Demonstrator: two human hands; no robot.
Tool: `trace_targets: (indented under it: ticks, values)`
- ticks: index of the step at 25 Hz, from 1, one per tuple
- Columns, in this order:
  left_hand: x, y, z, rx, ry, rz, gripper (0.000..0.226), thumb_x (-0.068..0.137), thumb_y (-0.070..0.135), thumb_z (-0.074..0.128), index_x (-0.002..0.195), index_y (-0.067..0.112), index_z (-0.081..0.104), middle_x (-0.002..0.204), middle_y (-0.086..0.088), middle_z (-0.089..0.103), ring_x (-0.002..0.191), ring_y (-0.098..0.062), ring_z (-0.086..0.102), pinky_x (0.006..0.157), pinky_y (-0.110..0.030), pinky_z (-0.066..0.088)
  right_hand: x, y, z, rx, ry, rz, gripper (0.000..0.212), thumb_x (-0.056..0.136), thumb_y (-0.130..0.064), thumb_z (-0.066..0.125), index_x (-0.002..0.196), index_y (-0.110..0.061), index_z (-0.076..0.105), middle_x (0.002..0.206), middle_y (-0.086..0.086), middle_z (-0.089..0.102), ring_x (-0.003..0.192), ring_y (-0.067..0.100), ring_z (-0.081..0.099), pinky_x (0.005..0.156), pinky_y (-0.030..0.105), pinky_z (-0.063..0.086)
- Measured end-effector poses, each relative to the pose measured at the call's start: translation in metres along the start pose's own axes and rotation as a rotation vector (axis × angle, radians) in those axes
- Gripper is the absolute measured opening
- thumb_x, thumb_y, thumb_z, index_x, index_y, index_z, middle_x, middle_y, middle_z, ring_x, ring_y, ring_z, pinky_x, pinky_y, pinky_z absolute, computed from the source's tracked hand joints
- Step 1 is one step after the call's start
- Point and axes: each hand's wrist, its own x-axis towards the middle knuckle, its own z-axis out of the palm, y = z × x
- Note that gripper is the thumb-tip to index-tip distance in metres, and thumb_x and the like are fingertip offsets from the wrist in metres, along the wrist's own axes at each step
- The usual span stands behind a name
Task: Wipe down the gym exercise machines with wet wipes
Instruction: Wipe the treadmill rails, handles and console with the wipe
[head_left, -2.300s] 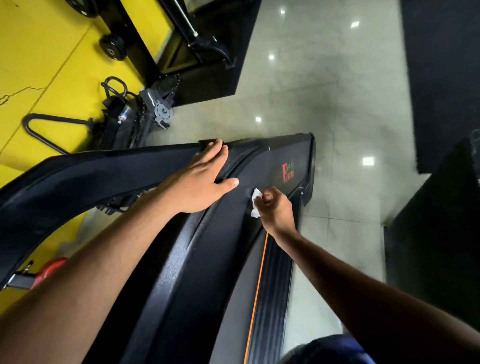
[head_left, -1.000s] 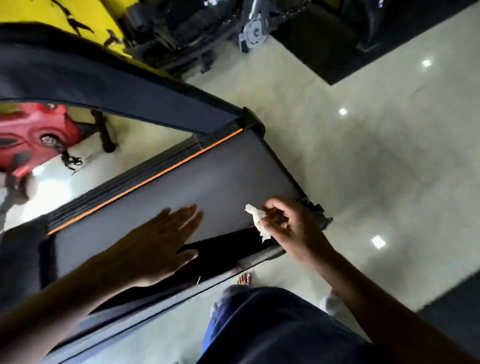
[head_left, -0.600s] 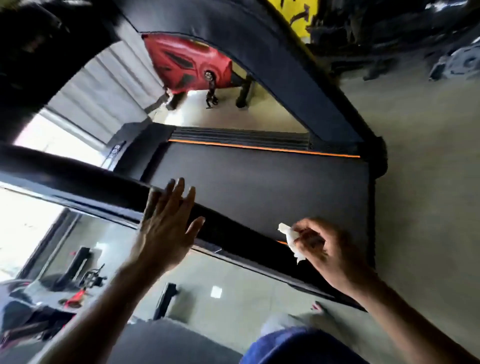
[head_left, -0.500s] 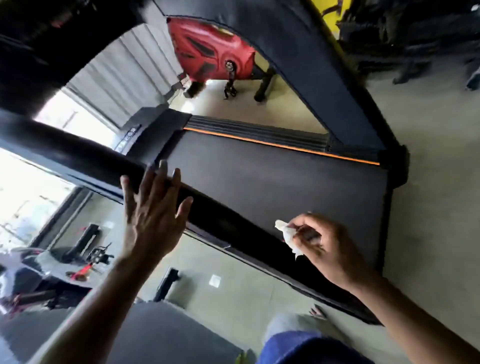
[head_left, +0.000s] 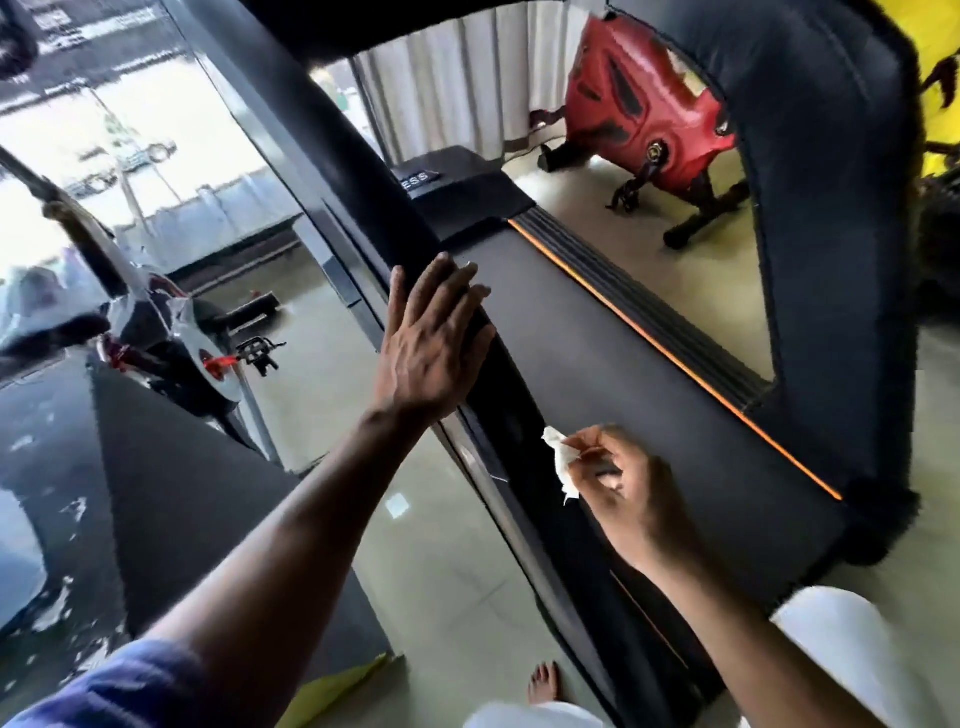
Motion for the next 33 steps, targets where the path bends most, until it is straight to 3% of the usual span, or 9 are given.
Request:
trace_targets:
  ticks: [4,9,13,16,19,24,28,31,33]
  values:
    - [0.002,0.005,0.005,-0.029,0.082,-0.062,0.037,0.104,0.041,0.057,0.129,0.017,0.069,0.150,-0.005,0.056,0.150,-0.028,0.038,0.124,-0.059,0.021,0.030,0.007,-0.012,-0.049,-0.077,-0.071,0.005,0.094,-0.017,0.072,0.096,-0.021,0.069,0.090,-0.008,0.074,0.081,0.003,0.073,0.067,0.019,0.058]
    - [0.047,0.003,0.005,-0.100,0.200,-0.544,0.063,0.100,0.036,0.060,0.153,0.005,0.045,0.168,-0.022,0.024,0.158,-0.038,0.018,0.128,-0.051,0.017,0.091,0.025,-0.019,-0.001,-0.168,-0.140,0.008,0.093,-0.022,0.069,0.092,-0.030,0.067,0.093,-0.014,0.072,0.081,0.004,0.072,0.071,0.029,0.060]
    - [0.047,-0.004,0.008,-0.023,0.083,-0.542,0.070,0.103,0.033,0.053,0.161,0.003,0.028,0.171,-0.023,0.011,0.160,-0.038,0.004,0.130,-0.050,0.008,0.150,0.031,-0.005,0.116,-0.429,-0.261,0.006,0.096,-0.025,0.065,0.092,-0.029,0.066,0.098,-0.012,0.068,0.089,0.011,0.072,0.071,0.037,0.060]
    - [0.057,0.013,-0.003,0.058,-0.030,-0.652,0.074,0.100,0.028,0.052,0.161,-0.002,0.023,0.170,-0.027,0.007,0.159,-0.042,0.002,0.131,-0.050,0.006,0.173,0.029,-0.024,0.126,-0.576,-0.071,0.007,0.093,-0.036,0.064,0.091,-0.029,0.066,0.091,-0.013,0.068,0.077,0.010,0.071,0.070,0.042,0.059]
    - [0.067,0.022,-0.013,0.089,-0.120,-0.712,0.075,0.101,0.027,0.050,0.161,-0.006,0.020,0.169,-0.031,0.006,0.159,-0.043,0.001,0.131,-0.046,0.005,0.179,0.010,-0.060,0.082,-0.678,0.048,0.009,0.094,-0.029,0.071,0.087,-0.028,0.066,0.084,-0.016,0.070,0.069,0.003,0.070,0.067,0.038,0.058]
    - [0.069,0.022,-0.016,0.118,-0.190,-0.710,0.070,0.104,0.027,0.046,0.156,-0.013,0.023,0.163,-0.041,0.012,0.155,-0.054,0.006,0.129,-0.058,0.010,0.191,-0.016,-0.076,0.034,-0.805,0.140,0.011,0.093,-0.023,0.073,0.086,-0.029,0.068,0.085,-0.013,0.072,0.080,0.005,0.070,0.073,0.027,0.056]
    - [0.063,0.024,-0.022,0.084,-0.205,-0.743,0.067,0.105,0.023,0.049,0.157,-0.012,0.024,0.165,-0.038,0.011,0.157,-0.043,0.001,0.130,-0.052,0.008,0.200,-0.014,-0.072,-0.090,-0.900,-0.018,0.010,0.091,-0.018,0.075,0.090,-0.026,0.069,0.092,-0.011,0.068,0.080,0.007,0.067,0.074,0.035,0.057]
    - [0.070,0.025,-0.016,-0.012,-0.090,-0.813,0.067,0.109,0.028,0.046,0.161,-0.004,0.019,0.170,-0.023,0.008,0.159,-0.034,0.003,0.131,-0.046,0.008,0.237,-0.029,-0.058,-0.181,-0.967,-0.278,0.007,0.094,-0.017,0.070,0.099,-0.021,0.071,0.096,-0.008,0.062,0.082,0.012,0.065,0.075,0.039,0.057]
    - [0.036,0.053,-0.004,-0.082,0.308,-1.234,0.065,0.110,0.035,0.040,0.164,0.007,0.016,0.172,-0.004,0.006,0.160,-0.019,0.002,0.131,-0.035,0.003,0.260,-0.051,-0.039,-0.223,-0.982,-0.537,0.013,0.091,-0.007,0.070,0.101,-0.016,0.072,0.097,-0.002,0.061,0.085,0.019,0.065,0.076,0.039,0.055]
